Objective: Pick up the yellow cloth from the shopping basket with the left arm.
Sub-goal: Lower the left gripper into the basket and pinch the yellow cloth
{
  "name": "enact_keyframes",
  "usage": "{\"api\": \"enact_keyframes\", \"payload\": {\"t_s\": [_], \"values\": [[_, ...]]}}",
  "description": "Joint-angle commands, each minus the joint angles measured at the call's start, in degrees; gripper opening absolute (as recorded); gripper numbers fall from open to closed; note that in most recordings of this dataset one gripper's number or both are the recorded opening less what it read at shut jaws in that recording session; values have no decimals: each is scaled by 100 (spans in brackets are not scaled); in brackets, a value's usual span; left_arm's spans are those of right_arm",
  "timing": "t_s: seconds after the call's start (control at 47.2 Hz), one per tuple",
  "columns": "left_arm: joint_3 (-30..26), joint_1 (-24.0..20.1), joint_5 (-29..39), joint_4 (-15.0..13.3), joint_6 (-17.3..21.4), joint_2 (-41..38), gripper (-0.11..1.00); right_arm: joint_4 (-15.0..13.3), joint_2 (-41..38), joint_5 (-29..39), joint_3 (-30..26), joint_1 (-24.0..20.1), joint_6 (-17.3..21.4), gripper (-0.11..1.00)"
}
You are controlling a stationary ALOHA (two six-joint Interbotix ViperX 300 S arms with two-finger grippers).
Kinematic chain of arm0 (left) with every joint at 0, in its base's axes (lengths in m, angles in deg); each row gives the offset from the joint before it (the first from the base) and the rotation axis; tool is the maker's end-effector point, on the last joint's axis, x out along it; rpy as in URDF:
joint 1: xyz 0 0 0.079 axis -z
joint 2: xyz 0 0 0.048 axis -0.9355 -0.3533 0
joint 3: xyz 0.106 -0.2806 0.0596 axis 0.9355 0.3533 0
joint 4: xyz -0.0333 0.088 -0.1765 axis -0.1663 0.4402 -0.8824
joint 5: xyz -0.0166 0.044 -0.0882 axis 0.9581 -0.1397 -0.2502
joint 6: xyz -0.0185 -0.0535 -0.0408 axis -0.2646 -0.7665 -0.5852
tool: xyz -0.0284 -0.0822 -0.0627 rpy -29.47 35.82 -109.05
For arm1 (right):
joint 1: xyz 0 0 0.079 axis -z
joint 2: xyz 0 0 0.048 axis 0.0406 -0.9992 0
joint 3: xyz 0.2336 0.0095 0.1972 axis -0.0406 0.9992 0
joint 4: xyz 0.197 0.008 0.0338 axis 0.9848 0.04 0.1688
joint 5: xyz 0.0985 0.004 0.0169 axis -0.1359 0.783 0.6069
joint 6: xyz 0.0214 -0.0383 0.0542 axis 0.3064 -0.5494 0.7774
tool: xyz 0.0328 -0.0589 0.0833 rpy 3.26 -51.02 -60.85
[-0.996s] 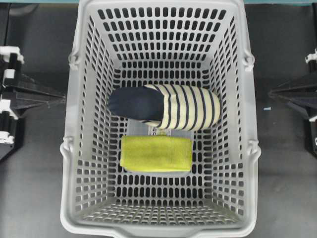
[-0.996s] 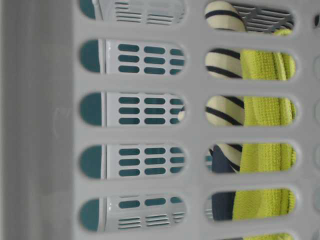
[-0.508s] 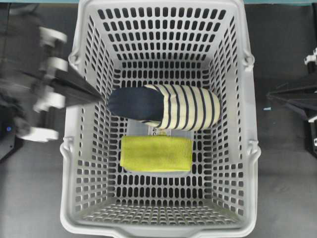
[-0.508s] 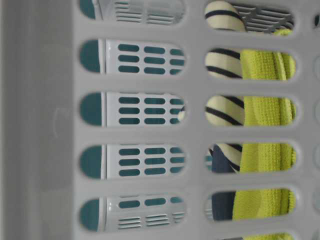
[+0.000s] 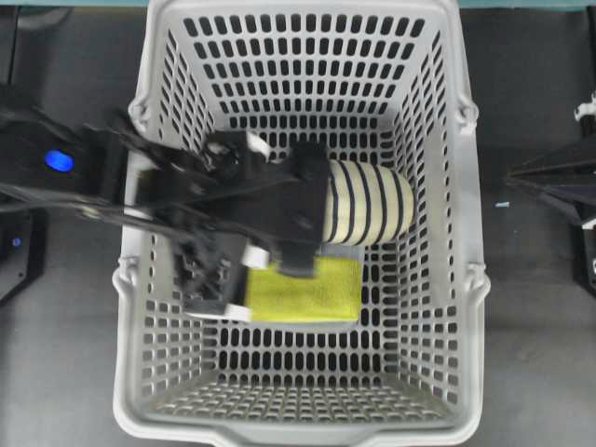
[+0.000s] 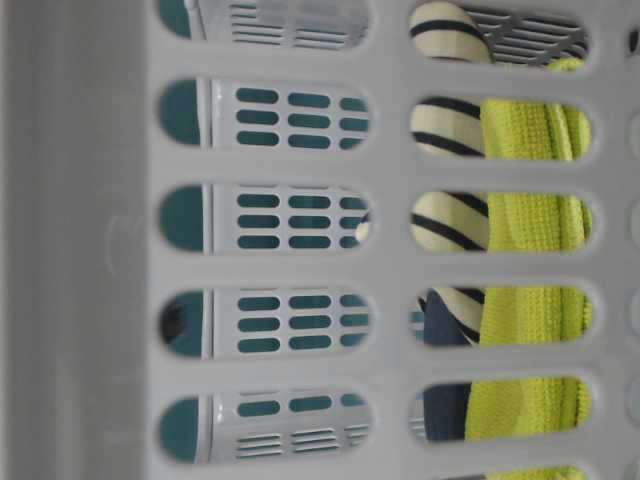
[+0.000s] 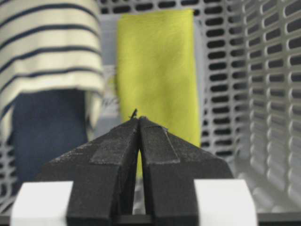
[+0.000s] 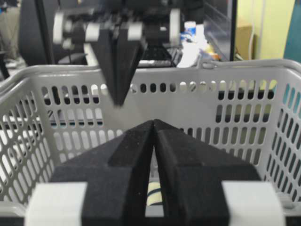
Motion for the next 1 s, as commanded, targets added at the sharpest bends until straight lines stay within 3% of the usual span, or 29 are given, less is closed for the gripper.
{"api": "enact_keyframes", "payload": {"t_s": [0.0, 0.085, 0.254, 0.339, 0.742, 0.975], "values": [[-281, 70, 0, 26, -9, -264, 6, 18, -18, -62, -79, 9, 9, -1], [-343, 70, 0, 26, -18, -501, 24, 18, -9, -70, -79, 9, 18, -1], [-325, 70, 0, 18, -35, -896, 75, 18, 0, -79, -79, 9, 141, -1], [-308, 70, -9, 18, -53, -1046, 89, 18, 9, -79, -79, 9, 202, -1], [290, 79, -325, 26, -264, -1494, 86, 18, 88, -44, -79, 9, 202, -1], [756, 70, -976, 18, -378, -1503, 86, 18, 97, -35, -79, 18, 211, -1]]}}
